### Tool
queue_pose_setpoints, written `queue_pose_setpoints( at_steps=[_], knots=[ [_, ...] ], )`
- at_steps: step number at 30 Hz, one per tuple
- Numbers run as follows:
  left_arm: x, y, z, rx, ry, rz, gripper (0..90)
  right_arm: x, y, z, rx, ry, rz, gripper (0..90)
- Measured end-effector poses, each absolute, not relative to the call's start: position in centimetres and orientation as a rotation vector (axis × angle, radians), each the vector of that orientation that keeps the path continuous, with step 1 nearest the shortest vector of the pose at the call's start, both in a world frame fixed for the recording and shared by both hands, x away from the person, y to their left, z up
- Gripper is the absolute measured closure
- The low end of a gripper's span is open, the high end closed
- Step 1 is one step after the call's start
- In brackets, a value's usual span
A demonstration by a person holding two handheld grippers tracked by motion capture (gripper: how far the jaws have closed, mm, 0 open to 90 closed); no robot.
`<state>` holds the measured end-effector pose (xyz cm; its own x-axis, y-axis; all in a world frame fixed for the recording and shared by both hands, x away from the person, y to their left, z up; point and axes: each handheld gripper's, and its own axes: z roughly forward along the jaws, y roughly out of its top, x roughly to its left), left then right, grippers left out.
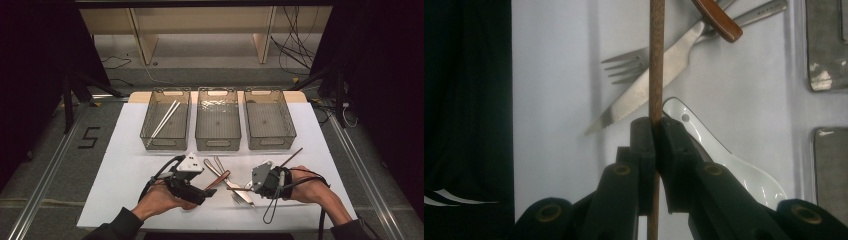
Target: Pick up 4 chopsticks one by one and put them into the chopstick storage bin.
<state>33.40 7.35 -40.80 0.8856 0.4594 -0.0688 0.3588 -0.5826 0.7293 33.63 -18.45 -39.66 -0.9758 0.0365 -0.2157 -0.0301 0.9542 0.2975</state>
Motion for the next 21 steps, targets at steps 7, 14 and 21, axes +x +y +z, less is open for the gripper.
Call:
queue_pose_setpoints(
  at_steps=[7, 14, 21],
  knots=[
    [33.5, 5.2, -41.7, 2.298, 0.505, 0.11, 32.8, 33.2, -17.7, -39.5, -0.04, 2.888, 0.442, 85.6],
    [33.1, 3.9, -42.0, 2.346, 0.413, 0.09, 43.9, 32.9, -17.3, -39.5, -0.068, 2.886, 0.449, 85.6],
    [32.8, 3.4, -42.2, 2.367, 0.347, 0.061, 55.9, 32.6, -16.9, -39.6, -0.094, 2.884, 0.449, 85.6]
  ],
)
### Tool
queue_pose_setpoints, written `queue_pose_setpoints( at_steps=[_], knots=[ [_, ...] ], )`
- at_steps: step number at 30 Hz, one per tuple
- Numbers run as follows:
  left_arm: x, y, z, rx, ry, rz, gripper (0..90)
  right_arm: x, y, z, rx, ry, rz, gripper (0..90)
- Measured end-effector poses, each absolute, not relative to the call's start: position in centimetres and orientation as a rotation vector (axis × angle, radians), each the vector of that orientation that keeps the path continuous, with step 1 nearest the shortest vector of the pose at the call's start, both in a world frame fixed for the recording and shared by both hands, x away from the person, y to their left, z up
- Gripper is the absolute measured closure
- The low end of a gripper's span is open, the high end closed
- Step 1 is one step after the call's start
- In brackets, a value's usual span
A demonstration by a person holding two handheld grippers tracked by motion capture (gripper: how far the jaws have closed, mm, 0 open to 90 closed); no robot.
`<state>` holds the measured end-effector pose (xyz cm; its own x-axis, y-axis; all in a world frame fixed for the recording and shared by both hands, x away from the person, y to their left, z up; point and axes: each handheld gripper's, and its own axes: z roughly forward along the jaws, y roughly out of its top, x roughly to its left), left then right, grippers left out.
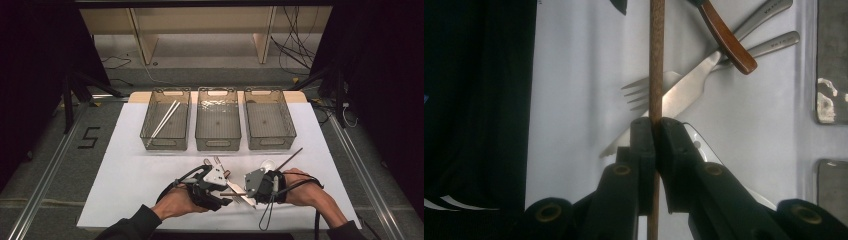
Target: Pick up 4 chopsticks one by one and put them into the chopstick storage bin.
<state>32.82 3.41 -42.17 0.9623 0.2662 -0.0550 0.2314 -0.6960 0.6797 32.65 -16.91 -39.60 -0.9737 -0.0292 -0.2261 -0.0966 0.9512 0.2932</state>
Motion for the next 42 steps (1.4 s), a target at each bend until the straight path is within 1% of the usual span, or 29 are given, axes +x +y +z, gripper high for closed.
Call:
queue_pose_setpoints(
  at_steps=[3, 9, 15, 19, 21, 26, 29, 33, 36, 42],
  knots=[
    [32.8, 3.3, -42.2, 2.369, 0.337, 0.054, 61.2, 32.5, -16.8, -39.6, -0.103, 2.888, 0.453, 85.6],
    [32.7, 3.2, -42.3, 2.379, 0.316, 0.048, 67.7, 32.3, -16.5, -39.6, -0.117, 2.888, 0.459, 85.6],
    [32.7, 3.1, -42.4, 2.382, 0.303, 0.05, 77.0, 32.3, -16.4, -39.6, -0.133, 2.896, 0.451, 85.6],
    [32.6, 3.2, -42.4, 2.386, 0.273, 0.036, 80.3, 32.2, -16.4, -39.7, -0.148, 2.893, 0.452, 85.4],
    [32.4, 3.1, -42.4, 2.393, 0.243, 0.051, 82.3, 32.1, -16.3, -39.7, -0.16, 2.89, 0.438, 85.1],
    [32.3, 3.3, -42.1, 2.38, 0.222, 0.057, 83.3, 32.1, -16.4, -39.6, -0.145, 2.892, 0.45, 82.9],
    [32.5, 3.7, -41.7, 2.362, 0.236, 0.075, 83.4, 32.2, -16.7, -39.2, -0.099, 2.873, 0.483, 74.5],
    [33.0, 4.5, -41.3, 2.328, 0.294, 0.096, 83.5, 32.5, -17.6, -38.5, 0.014, 2.82, 0.572, 56.6],
    [33.6, 5.2, -41.3, 2.316, 0.343, 0.114, 83.5, 32.9, -18.3, -37.7, 0.12, 2.755, 0.664, 47.8],
    [34.8, 6.8, -40.7, 2.265, 0.465, 0.169, 83.4, 33.7, -19.3, -36.7, 0.308, 2.598, 0.775, 39.0]
  ],
)
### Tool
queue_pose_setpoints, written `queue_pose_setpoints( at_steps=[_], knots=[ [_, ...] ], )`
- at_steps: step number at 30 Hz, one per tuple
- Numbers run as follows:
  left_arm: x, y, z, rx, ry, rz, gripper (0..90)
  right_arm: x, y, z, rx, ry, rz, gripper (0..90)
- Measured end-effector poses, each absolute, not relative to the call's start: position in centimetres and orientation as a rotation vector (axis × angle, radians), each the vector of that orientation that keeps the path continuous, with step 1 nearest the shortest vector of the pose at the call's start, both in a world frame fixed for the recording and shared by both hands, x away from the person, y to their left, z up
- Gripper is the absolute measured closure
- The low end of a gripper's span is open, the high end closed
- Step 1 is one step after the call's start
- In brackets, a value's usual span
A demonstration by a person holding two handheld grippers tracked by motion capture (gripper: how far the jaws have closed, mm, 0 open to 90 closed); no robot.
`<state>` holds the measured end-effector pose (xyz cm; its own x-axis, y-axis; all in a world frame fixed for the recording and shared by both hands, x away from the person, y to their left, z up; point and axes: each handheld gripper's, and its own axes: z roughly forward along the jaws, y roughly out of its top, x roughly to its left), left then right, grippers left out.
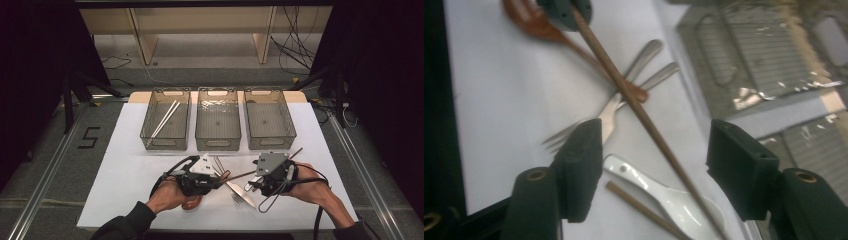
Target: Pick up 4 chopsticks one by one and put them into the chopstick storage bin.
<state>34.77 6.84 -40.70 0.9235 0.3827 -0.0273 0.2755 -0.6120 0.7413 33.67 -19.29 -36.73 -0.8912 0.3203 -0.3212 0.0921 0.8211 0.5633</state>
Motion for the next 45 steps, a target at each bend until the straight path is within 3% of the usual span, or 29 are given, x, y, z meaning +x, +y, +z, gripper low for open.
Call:
queue_pose_setpoints(
  at_steps=[19, 45],
  knots=[
    [37.9, 12.8, -38.9, 2.062, 0.789, 0.355, 83.4, 34.2, -23.9, -38.3, 0.834, 2.426, 1.192, 21.7],
    [44.1, 17.9, -37.7, 1.885, 1.069, 0.451, 83.3, 33.2, -25.1, -39.7, 0.975, 2.341, 1.306, 19.6]
  ],
)
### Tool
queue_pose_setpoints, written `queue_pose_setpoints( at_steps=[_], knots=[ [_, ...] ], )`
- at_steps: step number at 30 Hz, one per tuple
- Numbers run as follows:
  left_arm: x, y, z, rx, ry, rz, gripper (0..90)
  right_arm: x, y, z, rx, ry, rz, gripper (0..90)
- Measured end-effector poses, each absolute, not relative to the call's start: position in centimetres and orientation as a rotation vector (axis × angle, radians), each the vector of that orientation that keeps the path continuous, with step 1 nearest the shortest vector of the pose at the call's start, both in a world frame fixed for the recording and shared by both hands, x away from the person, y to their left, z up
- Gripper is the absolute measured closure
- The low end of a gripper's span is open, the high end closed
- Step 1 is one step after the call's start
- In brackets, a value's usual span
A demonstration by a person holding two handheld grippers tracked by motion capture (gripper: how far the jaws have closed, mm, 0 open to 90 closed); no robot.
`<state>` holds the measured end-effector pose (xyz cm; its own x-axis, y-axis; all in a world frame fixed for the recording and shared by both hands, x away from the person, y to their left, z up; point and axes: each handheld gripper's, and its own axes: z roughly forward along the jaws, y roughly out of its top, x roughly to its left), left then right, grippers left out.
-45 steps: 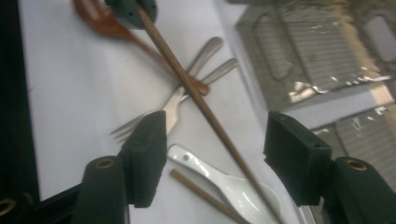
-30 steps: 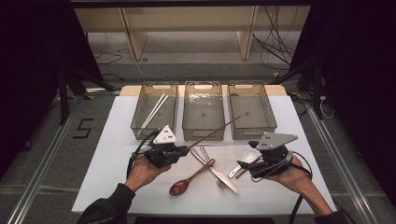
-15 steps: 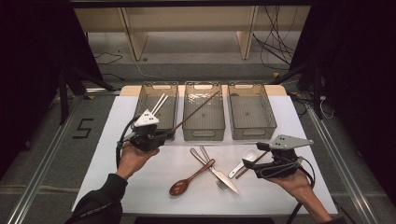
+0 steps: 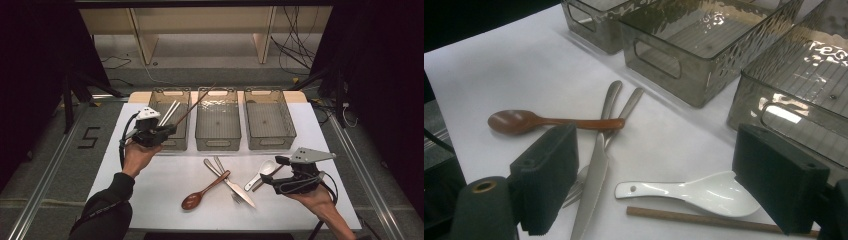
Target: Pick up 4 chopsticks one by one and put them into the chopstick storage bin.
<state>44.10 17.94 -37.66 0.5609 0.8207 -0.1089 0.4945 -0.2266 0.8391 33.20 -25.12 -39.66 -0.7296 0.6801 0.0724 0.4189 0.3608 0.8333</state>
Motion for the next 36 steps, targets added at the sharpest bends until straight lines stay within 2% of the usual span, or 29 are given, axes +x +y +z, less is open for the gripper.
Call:
queue_pose_setpoints(
  at_steps=[16, 36],
  knots=[
    [47.3, 21.2, -38.9, 1.848, 1.255, 0.479, 83.3, 33.1, -25.0, -39.7, 0.971, 2.354, 1.307, 20.0],
    [49.3, 21.9, -40.4, 1.952, 1.386, 0.487, 82.9, 33.2, -25.0, -39.7, 0.965, 2.36, 1.314, 20.6]
  ],
)
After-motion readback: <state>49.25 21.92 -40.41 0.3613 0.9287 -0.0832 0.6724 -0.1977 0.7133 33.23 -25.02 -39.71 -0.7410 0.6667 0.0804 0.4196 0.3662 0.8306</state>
